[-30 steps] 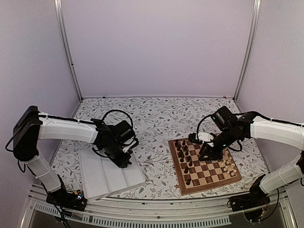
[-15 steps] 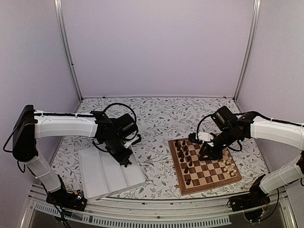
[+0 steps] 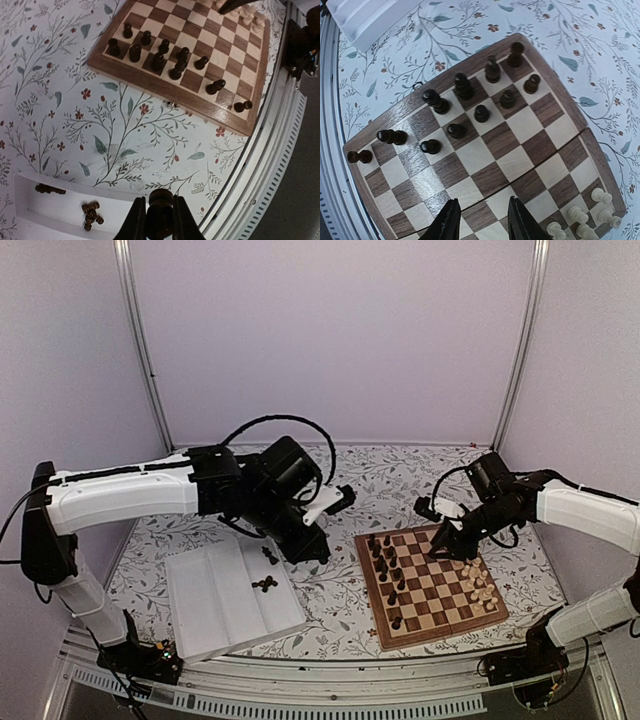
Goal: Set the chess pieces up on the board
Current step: Pick up the chess piece from the storage box, then place the chess piece on the chessboard.
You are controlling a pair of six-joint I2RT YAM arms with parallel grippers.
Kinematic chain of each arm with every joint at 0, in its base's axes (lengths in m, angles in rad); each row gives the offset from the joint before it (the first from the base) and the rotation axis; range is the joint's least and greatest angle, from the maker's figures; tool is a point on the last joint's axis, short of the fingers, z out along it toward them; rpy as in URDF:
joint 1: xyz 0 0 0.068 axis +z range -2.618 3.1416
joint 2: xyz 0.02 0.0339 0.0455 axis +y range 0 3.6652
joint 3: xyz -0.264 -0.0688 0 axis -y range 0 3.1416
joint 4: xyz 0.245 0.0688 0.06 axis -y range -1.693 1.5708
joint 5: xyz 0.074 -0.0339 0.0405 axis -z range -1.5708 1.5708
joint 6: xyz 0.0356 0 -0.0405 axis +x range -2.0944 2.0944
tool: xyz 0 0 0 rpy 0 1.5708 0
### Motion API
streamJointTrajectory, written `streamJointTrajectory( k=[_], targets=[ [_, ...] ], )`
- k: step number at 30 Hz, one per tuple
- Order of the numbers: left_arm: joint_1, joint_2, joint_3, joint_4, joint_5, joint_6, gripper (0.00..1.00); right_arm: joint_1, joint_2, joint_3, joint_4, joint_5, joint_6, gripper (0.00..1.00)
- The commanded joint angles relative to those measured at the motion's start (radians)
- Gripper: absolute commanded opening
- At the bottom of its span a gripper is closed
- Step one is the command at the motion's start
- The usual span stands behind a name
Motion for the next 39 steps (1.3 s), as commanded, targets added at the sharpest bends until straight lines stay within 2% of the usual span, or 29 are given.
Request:
streamJointTrajectory(
  k=[1, 8, 14, 31, 39],
  targets=[
    [-0.083, 0.105, 0.125, 0.036, -0.002, 0.097, 0.0, -0.104, -0.035, -0.036, 0.1, -0.058, 0.024, 0.36],
    [-0.177, 0.323, 0.355, -0.017, -0.023, 0.209, 0.0, -0.118, -0.044, -0.052, 0.167, 0.002, 0.058, 0.4],
    [-0.242, 0.45, 0.487, -0.052, -0.016, 0.282, 0.0, -0.122, -0.038, -0.061, 0.178, 0.024, 0.064, 0.4],
    [-0.272, 0.625, 0.623, -0.103, -0.05, 0.312, 0.0, -0.122, -0.03, -0.066, 0.181, 0.028, 0.067, 0.41],
    [-0.274, 0.65, 0.636, -0.111, -0.027, 0.315, 0.0, -0.122, -0.024, -0.068, 0.182, 0.027, 0.064, 0.42]
  ],
)
